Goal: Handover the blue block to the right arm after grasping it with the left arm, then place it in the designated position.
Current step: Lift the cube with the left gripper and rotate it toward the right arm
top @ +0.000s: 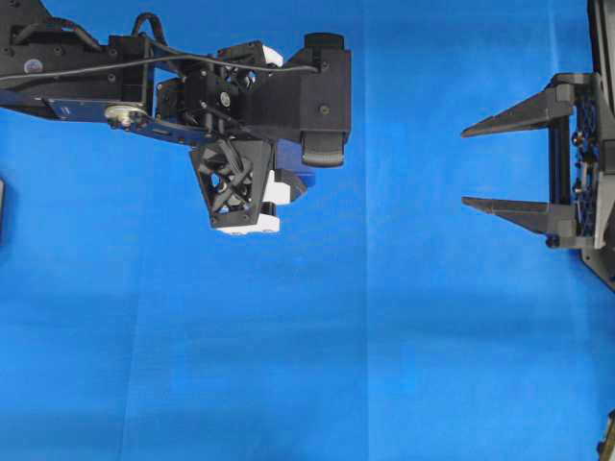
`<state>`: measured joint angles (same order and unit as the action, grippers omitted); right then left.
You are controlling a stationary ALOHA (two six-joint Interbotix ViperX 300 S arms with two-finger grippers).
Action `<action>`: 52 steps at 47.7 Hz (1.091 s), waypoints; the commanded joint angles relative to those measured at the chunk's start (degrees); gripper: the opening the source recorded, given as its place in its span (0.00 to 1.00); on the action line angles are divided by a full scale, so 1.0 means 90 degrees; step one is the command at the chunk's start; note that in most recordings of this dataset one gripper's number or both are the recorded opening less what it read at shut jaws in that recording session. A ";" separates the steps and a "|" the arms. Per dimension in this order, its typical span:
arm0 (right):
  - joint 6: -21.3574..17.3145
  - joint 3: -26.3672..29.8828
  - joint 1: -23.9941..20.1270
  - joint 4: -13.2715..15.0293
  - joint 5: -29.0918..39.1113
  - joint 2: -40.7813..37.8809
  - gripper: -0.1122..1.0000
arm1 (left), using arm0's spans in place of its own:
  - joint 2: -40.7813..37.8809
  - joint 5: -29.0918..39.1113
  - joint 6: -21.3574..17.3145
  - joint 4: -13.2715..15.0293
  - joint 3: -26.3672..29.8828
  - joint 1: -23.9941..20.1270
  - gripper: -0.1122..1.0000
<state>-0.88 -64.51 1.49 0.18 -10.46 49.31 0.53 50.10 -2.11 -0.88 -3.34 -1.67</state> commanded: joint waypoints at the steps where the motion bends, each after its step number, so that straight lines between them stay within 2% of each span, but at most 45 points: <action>1: -0.0010 0.0176 0.0010 -0.0020 -0.0029 -0.0010 0.96 | 0.0195 -0.0049 0.0020 -0.0010 0.0146 0.0010 0.51; 37: -0.0010 0.0195 0.0010 -0.0020 -0.0029 -0.0020 0.96 | 0.0273 -0.0254 0.0029 -0.0020 0.0020 0.0010 0.51; 41: -0.0010 0.0195 0.0000 -0.0020 -0.0029 -0.0020 0.96 | 0.0342 -0.0576 0.0029 -0.0020 -0.0137 0.0020 0.51; 52: 0.0000 0.0195 0.0000 -0.0010 -0.0029 -0.0020 0.96 | 0.0908 -0.2266 0.0029 -0.0020 -0.1143 0.0137 0.51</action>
<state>-0.88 -64.34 1.49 0.09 -10.46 49.31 5.27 35.16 -1.93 -0.88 -11.60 -0.97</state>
